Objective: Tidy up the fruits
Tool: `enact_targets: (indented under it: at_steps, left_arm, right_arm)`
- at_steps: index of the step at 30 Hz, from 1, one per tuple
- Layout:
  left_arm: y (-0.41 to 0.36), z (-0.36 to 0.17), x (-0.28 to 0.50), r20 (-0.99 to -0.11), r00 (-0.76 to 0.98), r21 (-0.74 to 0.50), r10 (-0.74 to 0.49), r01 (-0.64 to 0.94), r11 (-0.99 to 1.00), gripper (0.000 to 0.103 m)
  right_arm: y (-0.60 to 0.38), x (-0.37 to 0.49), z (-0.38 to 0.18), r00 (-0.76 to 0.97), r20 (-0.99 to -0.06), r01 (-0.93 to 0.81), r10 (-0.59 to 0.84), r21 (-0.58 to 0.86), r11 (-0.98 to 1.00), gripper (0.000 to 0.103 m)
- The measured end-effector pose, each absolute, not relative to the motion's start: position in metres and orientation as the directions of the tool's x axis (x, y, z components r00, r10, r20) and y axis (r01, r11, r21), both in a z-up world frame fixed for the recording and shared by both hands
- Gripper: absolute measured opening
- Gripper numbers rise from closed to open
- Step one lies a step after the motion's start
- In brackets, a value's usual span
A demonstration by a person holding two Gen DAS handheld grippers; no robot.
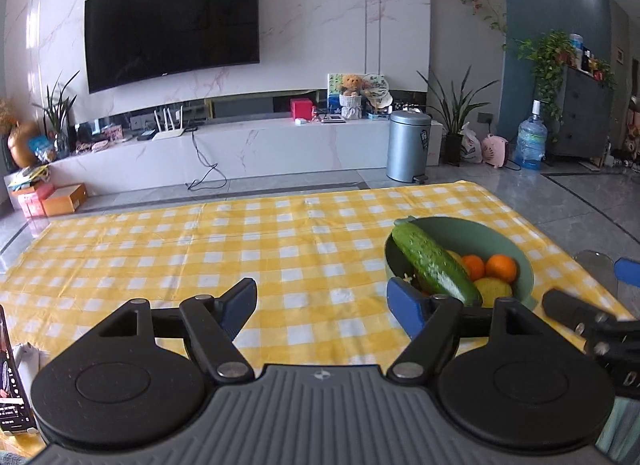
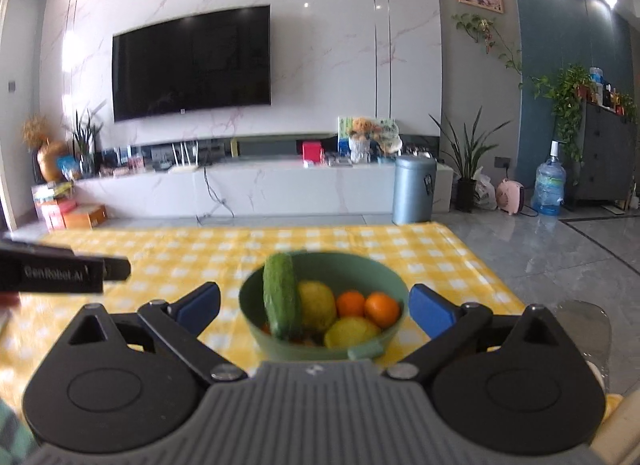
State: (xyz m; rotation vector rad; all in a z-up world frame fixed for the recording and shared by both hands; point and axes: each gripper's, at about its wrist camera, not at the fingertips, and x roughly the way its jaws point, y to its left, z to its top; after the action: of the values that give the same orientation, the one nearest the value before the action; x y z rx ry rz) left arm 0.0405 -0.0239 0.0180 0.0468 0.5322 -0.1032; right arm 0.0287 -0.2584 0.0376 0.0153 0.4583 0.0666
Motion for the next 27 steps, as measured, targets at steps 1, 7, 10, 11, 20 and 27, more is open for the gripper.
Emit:
enact_targets:
  at_steps: [1, 7, 10, 11, 20, 27]
  left_arm:
    - [-0.024, 0.016, 0.039, -0.515, 0.853, 0.019, -0.087, 0.112, 0.994, 0.087]
    - [-0.027, 0.001, 0.028, -0.521, 0.851, 0.053, -0.062, 0.104, 0.993, 0.087]
    - [-0.029, -0.008, 0.025, -0.527, 0.849, 0.085, -0.045, 0.105, 0.991, 0.088]
    - [-0.030, -0.010, 0.025, -0.530, 0.847, 0.095, -0.038, 0.104, 0.990, 0.088]
    - [-0.029, -0.016, 0.025, -0.547, 0.836, 0.106, -0.030, 0.104, 0.989, 0.088]
    - [-0.029, -0.018, 0.025, -0.558, 0.829, 0.111, -0.026, 0.106, 0.988, 0.088]
  right_arm:
    - [-0.257, 0.027, 0.034, 0.888, -0.456, -0.059, 0.066, 0.030, 0.998, 0.098]
    - [-0.249, 0.017, 0.022, 0.893, -0.447, -0.059, 0.049, -0.009, 0.998, 0.099]
    - [-0.248, 0.018, 0.018, 0.889, -0.455, -0.058, 0.050, -0.004, 0.998, 0.099]
    - [-0.248, 0.019, 0.016, 0.887, -0.459, -0.053, 0.047, -0.001, 0.999, 0.099]
    - [-0.243, 0.030, 0.010, 0.867, -0.496, -0.069, 0.052, -0.015, 0.998, 0.099]
    - [-0.244, 0.029, 0.010, 0.869, -0.491, -0.071, 0.055, -0.014, 0.997, 0.099]
